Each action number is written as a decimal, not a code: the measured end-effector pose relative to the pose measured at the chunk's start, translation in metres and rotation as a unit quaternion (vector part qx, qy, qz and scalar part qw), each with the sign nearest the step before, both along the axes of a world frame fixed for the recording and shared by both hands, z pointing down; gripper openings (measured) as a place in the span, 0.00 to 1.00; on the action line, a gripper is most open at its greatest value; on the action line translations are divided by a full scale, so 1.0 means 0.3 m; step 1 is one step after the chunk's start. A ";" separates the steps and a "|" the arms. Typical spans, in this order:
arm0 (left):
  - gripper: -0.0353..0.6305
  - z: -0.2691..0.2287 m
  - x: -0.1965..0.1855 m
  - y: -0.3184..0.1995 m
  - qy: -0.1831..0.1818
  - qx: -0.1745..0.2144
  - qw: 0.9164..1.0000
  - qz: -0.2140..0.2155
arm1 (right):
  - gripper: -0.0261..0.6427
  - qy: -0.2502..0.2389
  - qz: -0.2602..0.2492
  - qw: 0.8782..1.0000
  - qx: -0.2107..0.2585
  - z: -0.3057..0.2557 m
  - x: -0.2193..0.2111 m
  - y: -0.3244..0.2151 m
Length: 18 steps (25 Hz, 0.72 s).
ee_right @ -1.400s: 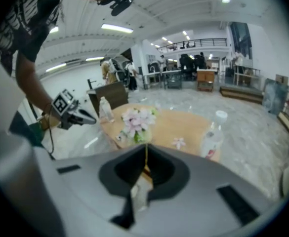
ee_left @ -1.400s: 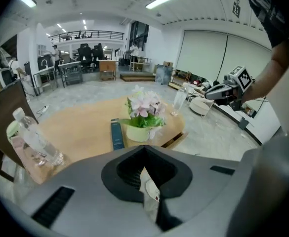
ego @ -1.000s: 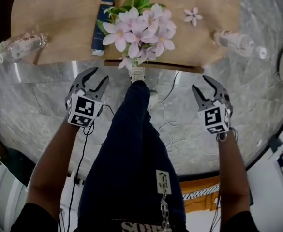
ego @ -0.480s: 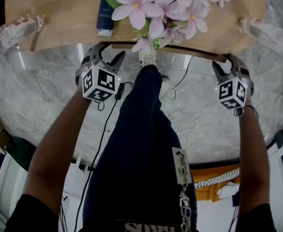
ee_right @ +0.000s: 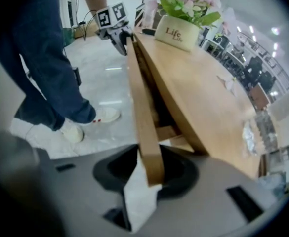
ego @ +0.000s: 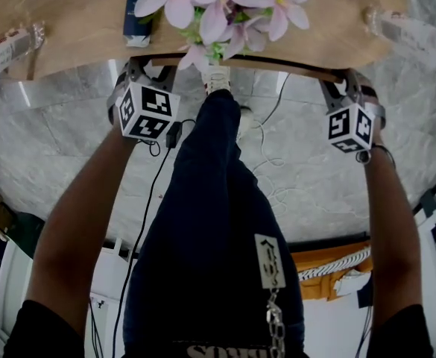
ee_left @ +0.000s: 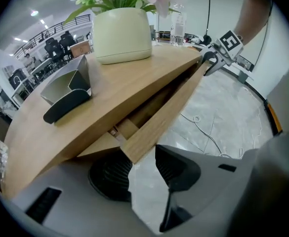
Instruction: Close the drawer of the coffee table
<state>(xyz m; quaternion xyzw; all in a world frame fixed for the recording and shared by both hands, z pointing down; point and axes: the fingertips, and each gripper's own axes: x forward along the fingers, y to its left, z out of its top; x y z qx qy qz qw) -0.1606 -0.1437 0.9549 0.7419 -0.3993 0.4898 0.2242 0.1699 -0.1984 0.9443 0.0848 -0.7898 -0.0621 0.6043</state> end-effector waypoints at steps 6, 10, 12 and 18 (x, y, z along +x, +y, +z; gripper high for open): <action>0.29 -0.011 0.011 0.043 -0.013 -0.017 0.999 0.026 | 0.23 0.005 -0.003 1.000 -0.019 -0.006 0.014 0.044; 0.29 -0.018 0.011 0.092 -0.013 -0.021 0.999 0.022 | 0.23 0.005 0.006 1.000 -0.019 -0.011 0.016 0.097; 0.29 -0.016 0.017 0.125 -0.014 -0.025 0.999 0.021 | 0.23 0.007 0.005 1.000 -0.024 -0.008 0.022 0.131; 0.28 -0.012 0.048 0.277 -0.014 -0.040 0.999 0.027 | 0.22 0.011 -0.004 0.999 -0.042 -0.003 0.055 0.287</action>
